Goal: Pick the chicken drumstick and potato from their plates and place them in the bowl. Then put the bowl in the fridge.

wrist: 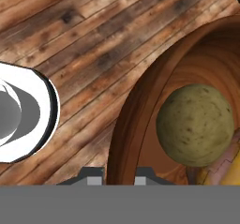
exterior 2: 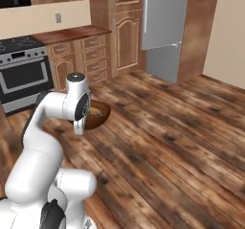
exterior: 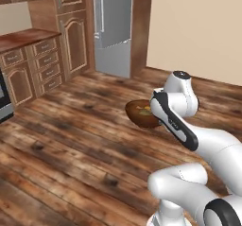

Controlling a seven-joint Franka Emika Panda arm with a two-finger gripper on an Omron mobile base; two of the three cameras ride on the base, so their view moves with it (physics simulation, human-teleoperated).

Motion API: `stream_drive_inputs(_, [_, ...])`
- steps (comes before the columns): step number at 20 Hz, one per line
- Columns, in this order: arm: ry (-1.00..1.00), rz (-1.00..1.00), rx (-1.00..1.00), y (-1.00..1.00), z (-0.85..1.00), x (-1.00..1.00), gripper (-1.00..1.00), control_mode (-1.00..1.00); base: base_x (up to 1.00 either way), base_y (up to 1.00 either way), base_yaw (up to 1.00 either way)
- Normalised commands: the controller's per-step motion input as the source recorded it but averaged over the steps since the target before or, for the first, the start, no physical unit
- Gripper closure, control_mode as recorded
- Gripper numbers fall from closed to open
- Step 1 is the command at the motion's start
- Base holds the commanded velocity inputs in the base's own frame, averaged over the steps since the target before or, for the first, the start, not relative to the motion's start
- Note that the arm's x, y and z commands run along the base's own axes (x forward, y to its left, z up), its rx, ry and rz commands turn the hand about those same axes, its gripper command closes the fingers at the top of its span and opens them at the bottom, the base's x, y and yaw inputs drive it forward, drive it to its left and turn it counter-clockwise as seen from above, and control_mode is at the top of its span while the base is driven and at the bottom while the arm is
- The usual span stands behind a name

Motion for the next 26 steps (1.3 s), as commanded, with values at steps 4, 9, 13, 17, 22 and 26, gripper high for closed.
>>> stream_drive_inputs(4, [0.0, 0.0, 0.0, 0.0, 0.0, 0.0, 1.0, 1.0, 0.94, 0.25, 0.14])
stream_drive_inputs(9, [0.0, 0.0, 0.0, 0.0, 0.0, 0.0, 1.0, 1.0, 0.94, 0.31, 0.05])
stream_drive_inputs(13, [0.0, 0.0, 0.0, 0.0, 0.0, 0.0, 1.0, 1.0, 0.94, 0.33, 0.0])
stream_drive_inputs(17, [0.0, 0.0, 0.0, 0.0, 0.0, 0.0, 1.0, 1.0, 0.91, 0.41, 0.0])
stream_drive_inputs(22, [0.0, 0.0, 0.0, 0.0, 0.0, 0.0, 1.0, 1.0, 0.89, 0.4, 0.0])
stream_drive_inputs(26, [0.0, 0.0, 0.0, 0.0, 0.0, 0.0, 1.0, 1.0, 0.88, 0.34, 0.0])
